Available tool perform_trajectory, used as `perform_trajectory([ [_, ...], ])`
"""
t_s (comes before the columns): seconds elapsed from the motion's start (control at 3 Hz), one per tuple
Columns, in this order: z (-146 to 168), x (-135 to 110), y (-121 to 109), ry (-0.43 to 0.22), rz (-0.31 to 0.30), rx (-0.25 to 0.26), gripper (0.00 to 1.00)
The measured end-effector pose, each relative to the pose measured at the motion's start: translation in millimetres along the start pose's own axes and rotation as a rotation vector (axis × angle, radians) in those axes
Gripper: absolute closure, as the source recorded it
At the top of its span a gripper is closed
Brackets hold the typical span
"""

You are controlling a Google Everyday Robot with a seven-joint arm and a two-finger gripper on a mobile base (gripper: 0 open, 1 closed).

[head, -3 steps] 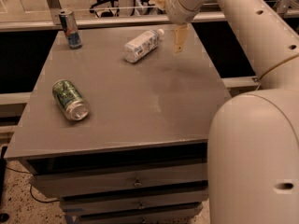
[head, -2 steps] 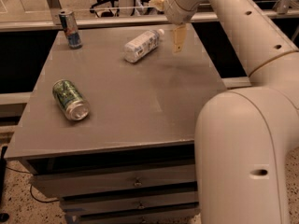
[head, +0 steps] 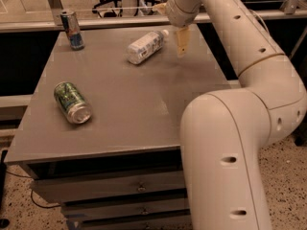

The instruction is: Place blue plastic bottle upright

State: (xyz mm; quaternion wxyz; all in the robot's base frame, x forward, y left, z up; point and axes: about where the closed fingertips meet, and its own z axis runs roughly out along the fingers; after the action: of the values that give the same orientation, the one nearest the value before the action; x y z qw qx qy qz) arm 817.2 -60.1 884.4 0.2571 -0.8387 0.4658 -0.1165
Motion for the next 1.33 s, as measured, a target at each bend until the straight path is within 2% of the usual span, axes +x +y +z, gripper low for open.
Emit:
perform_trajectory([
  [0.33, 19, -3, 8, -0.007, -0.026, -0.06, 0.0],
  [0.67, 35, -12, 22, -0.044, -0.065, -0.118, 0.0],
  [1.0, 42, -16, 28, -0.056, -0.091, -0.149, 0.0],
  [1.33, 40, -16, 27, -0.056, -0.092, -0.149, 0.18],
])
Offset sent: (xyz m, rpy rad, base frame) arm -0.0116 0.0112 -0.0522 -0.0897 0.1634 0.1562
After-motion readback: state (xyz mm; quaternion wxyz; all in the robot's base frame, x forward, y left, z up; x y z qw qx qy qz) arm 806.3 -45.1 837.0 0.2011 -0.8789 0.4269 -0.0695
